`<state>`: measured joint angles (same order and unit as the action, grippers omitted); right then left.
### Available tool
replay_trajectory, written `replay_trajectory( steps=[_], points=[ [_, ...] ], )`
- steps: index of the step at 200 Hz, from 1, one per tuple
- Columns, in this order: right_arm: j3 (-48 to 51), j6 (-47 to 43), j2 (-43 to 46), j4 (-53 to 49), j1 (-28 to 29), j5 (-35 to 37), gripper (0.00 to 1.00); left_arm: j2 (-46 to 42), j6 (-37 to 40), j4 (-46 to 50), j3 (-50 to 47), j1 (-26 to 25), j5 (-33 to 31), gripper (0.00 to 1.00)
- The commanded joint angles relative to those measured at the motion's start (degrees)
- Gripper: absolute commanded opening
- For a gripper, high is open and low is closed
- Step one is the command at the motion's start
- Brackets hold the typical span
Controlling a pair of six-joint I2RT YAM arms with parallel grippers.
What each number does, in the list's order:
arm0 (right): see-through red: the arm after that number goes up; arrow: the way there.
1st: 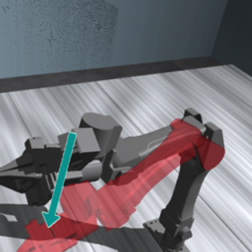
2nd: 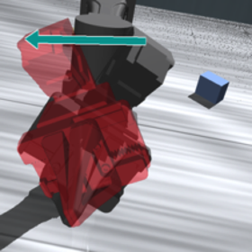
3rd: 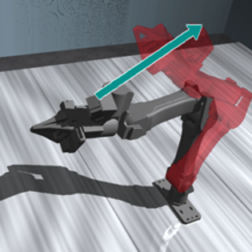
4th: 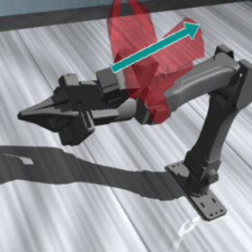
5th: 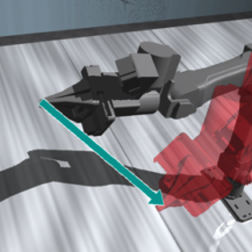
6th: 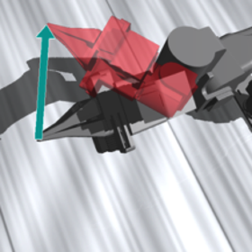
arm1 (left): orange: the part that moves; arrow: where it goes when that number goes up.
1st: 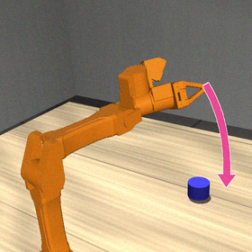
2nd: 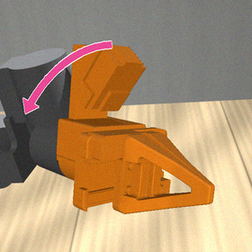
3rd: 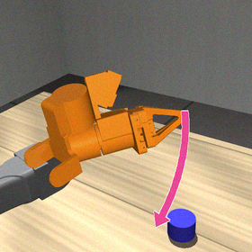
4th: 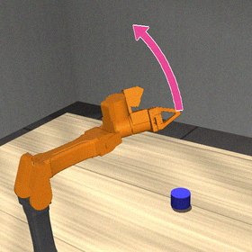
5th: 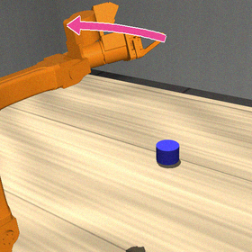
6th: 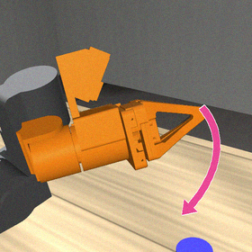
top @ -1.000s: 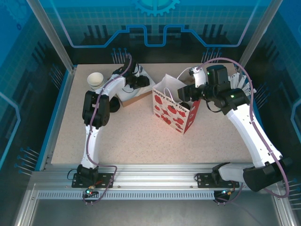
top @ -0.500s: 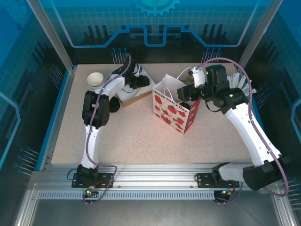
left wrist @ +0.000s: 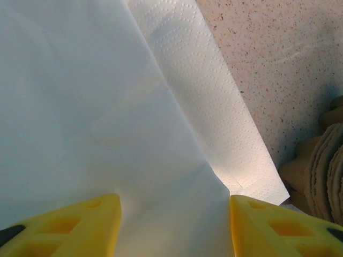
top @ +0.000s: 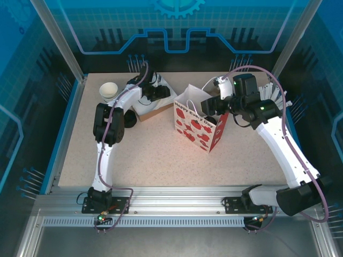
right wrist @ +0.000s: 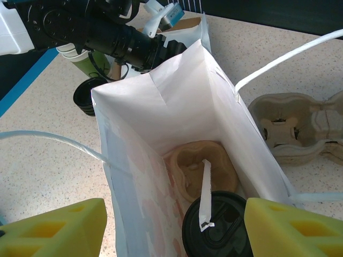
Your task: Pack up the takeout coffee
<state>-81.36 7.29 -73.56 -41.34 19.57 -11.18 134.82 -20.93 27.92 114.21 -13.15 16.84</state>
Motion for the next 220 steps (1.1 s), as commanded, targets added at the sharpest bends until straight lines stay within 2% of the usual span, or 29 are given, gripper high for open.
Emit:
replay_trajectory(
  steps=[1, 78, 113, 220],
  points=[
    [0.3, 0.3, -0.5, 1.4, 0.7, -0.9, 0.7, -2.8, -0.7, -0.7, -0.5, 0.7, 1.7, 0.57],
    [-0.4, 0.2, -0.9, 1.0, 0.9, -0.8, 0.7, -2.7, -1.2, -0.6, -0.1, 0.8, 2.7, 0.59],
    [-0.7, -0.1, -1.0, 0.8, 1.1, -0.8, 0.7, -2.7, -1.1, -0.4, 0.0, 0.9, 2.9, 0.55],
    [-0.4, -0.1, -1.0, 0.8, 1.4, -0.6, 0.7, -3.1, -1.9, -0.3, 0.0, 1.3, 3.3, 0.56]
  ],
)
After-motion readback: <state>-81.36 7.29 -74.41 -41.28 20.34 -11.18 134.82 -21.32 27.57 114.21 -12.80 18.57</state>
